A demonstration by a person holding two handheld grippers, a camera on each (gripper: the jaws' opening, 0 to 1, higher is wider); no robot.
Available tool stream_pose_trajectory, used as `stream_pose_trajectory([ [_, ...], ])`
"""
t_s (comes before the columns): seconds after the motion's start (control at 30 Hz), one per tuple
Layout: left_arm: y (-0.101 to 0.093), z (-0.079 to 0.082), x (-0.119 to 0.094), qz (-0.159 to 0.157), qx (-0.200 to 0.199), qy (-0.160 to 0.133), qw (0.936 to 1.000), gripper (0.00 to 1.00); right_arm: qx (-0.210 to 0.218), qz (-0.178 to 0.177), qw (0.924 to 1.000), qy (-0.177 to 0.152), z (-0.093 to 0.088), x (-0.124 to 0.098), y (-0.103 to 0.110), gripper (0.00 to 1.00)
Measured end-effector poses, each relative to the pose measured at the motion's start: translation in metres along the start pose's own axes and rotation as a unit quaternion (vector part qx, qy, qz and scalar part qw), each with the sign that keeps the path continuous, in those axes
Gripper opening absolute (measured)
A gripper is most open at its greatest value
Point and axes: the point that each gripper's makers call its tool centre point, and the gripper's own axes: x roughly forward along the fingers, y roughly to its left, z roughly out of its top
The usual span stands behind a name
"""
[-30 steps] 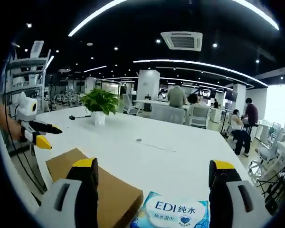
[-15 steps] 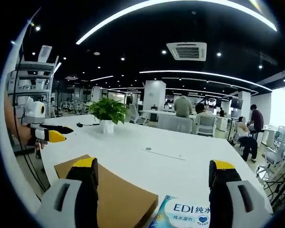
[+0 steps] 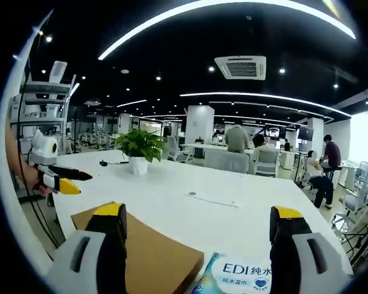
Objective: Operate the shoe box by opening the lid, removing the specified soft item, and placing it in the target area until the item is outside and the box remains undamaged.
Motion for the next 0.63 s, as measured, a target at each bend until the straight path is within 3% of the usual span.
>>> stream_pose_trajectory([
  [0.07,0.001,0.001,-0.002,0.003,-0.001,-0.009,1.0,0.99,0.002,-0.001,1.0,-0.003,0.0,-0.001,0.0,1.0],
  [0.1,0.003,0.01,-0.005,0.006,-0.008,-0.041,0.9991,0.99,-0.003,-0.004,0.9999,-0.009,0.003,-0.002,0.0,1.0],
  [0.2,0.004,0.022,-0.01,0.019,-0.034,-0.072,0.9967,0.99,-0.001,-0.002,1.0,-0.007,0.004,-0.003,0.001,1.0],
  [0.27,0.001,0.029,-0.012,0.02,-0.056,-0.074,0.9955,0.99,-0.002,-0.002,0.9999,-0.013,0.007,-0.004,0.001,1.0],
  [0.33,-0.001,0.035,-0.012,0.022,-0.052,-0.08,0.9952,0.99,0.004,-0.002,0.9998,-0.02,0.01,-0.004,-0.001,1.0],
  [0.63,-0.008,0.037,-0.009,0.02,-0.035,-0.072,0.9966,0.99,0.011,-0.001,0.9999,-0.002,0.005,-0.004,-0.002,1.0],
])
